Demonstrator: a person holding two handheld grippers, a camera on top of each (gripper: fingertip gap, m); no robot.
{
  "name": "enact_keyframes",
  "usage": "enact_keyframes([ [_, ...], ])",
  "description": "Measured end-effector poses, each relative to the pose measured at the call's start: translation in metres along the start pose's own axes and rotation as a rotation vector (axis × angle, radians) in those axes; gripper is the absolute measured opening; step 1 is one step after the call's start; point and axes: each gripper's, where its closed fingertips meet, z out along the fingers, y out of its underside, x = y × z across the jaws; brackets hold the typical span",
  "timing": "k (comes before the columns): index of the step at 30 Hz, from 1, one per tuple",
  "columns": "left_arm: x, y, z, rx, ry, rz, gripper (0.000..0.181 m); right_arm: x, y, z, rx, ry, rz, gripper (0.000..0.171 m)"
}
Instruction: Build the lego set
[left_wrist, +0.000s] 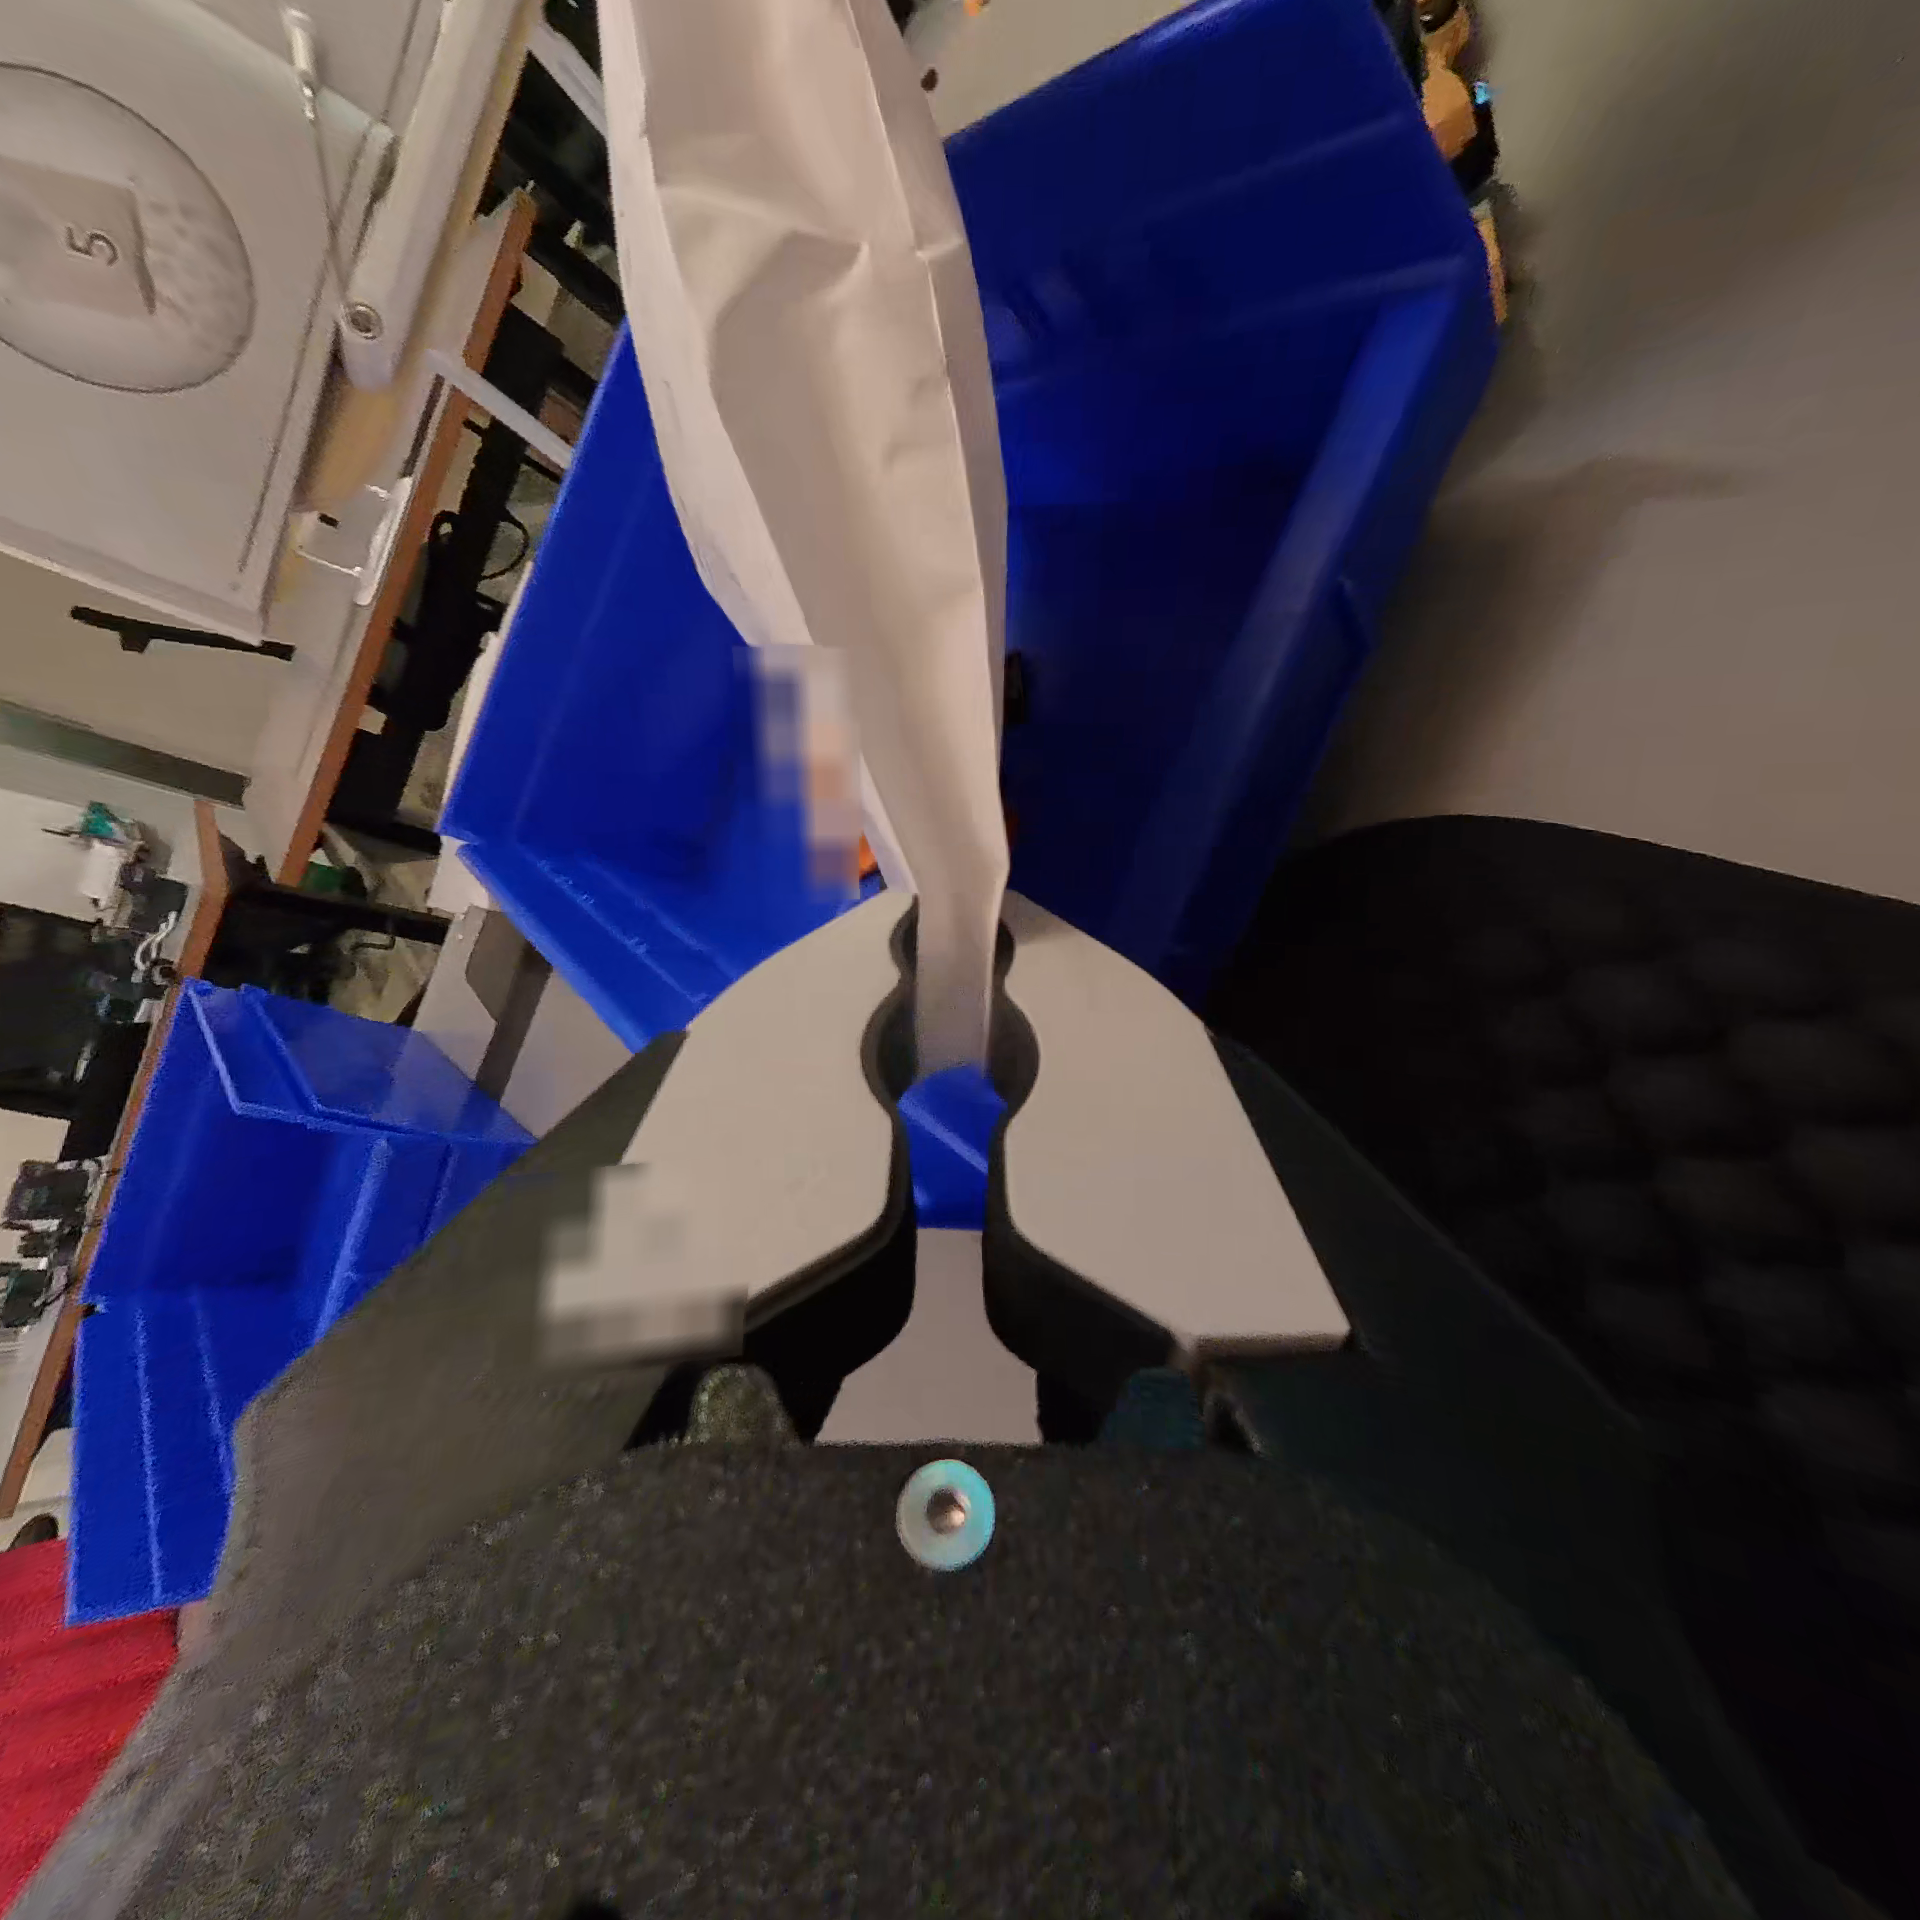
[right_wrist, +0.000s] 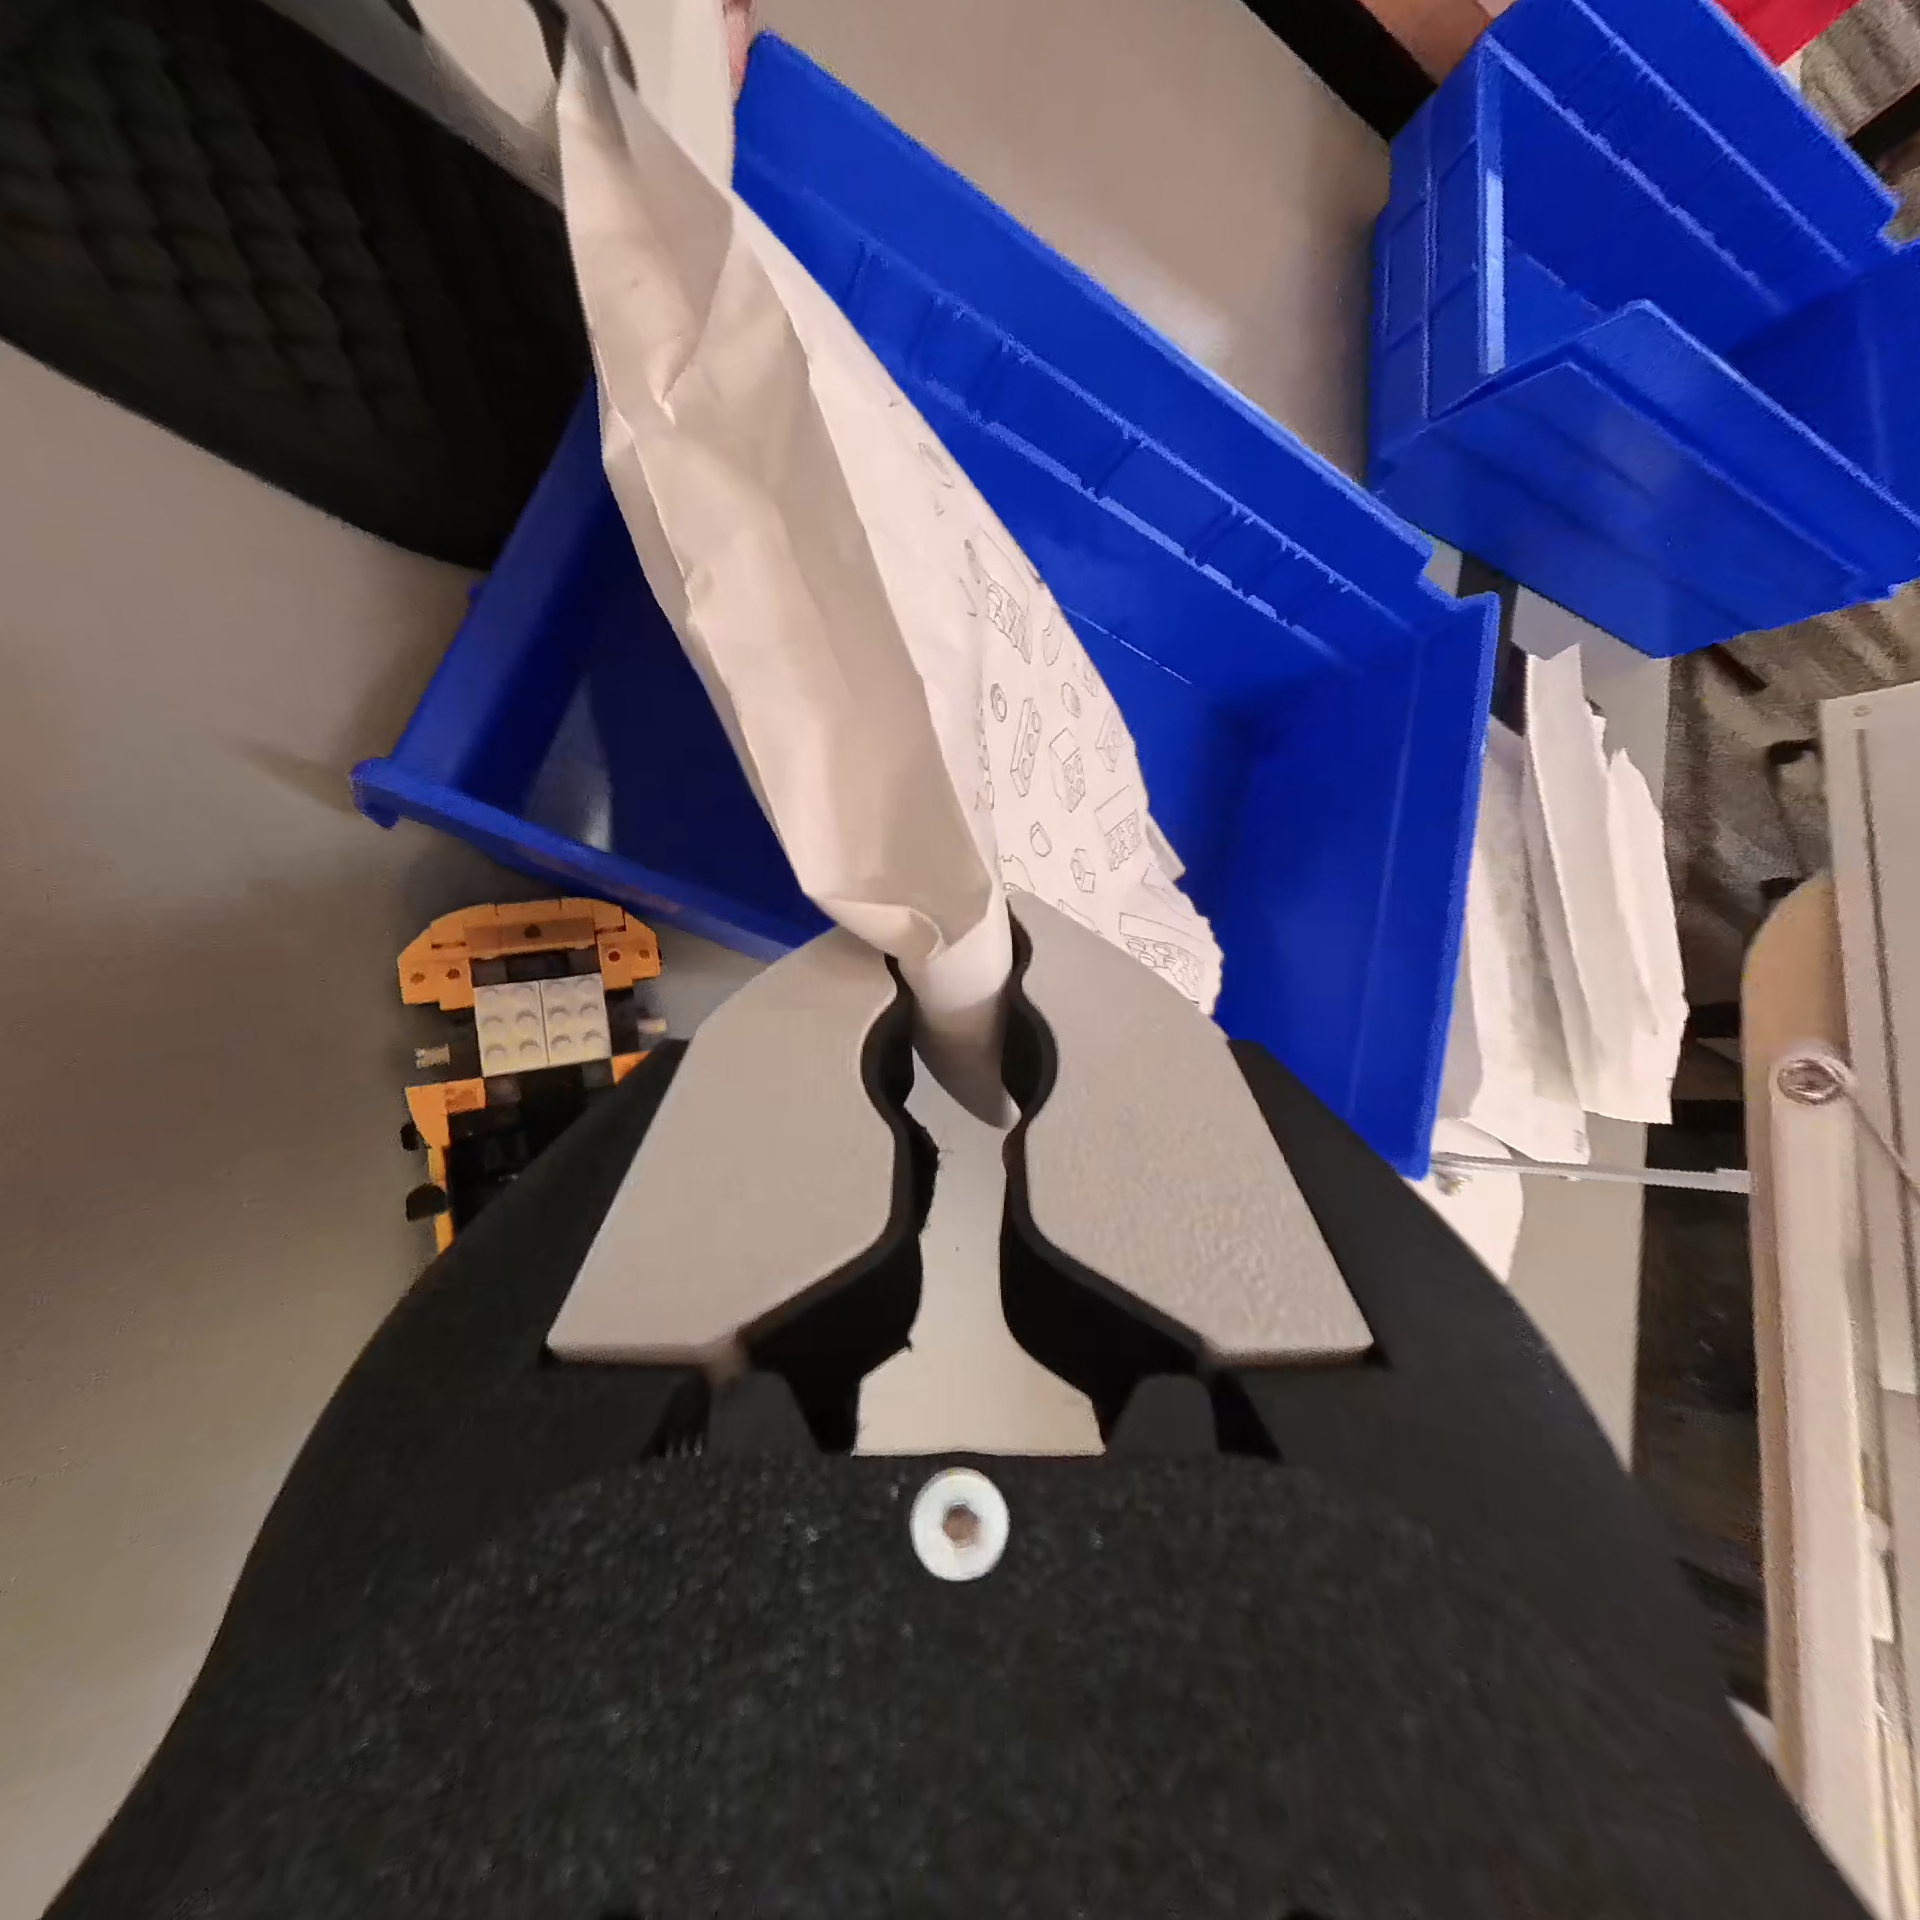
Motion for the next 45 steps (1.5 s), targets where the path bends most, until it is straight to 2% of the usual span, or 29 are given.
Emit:
enact_keyframes([
  [3,-0.013,-0.005,-0.002,0.033,-0.021,-0.077,0.001,0.005,-0.004,-0.003,0.029,-0.032,0.067,0.012],
  [8,-0.043,-0.018,-0.019,0.194,0.064,-0.401,0.0,0.033,-0.017,-0.015,0.13,0.041,0.169,0.017],
  [14,-0.051,-0.017,-0.025,0.266,0.188,-0.537,0.001,0.048,-0.016,-0.015,0.159,0.091,0.182,0.023],
  [17,-0.052,-0.013,-0.027,0.293,0.248,-0.568,0.0,0.052,-0.013,-0.012,0.187,0.062,0.22,0.025],
  [24,-0.056,-0.004,-0.024,0.286,0.281,-0.615,0.0,0.056,-0.024,-0.002,0.254,-0.015,0.253,0.0],
  [29,-0.061,-0.02,-0.012,0.328,0.29,-0.642,0.0,0.051,-0.045,0.012,0.263,-0.039,0.201,0.0],
  [36,-0.085,0.001,-0.023,0.298,0.207,-0.663,0.001,0.076,-0.017,-0.011,0.26,0.044,0.268,0.0],
  [42,-0.07,-0.017,-0.003,0.274,0.236,-0.612,0.001,0.06,-0.03,0.015,0.228,0.025,0.208,0.0],
  [45,-0.078,-0.011,-0.009,0.273,0.205,-0.619,0.0,0.065,-0.024,0.007,0.232,0.056,0.222,0.0],
])
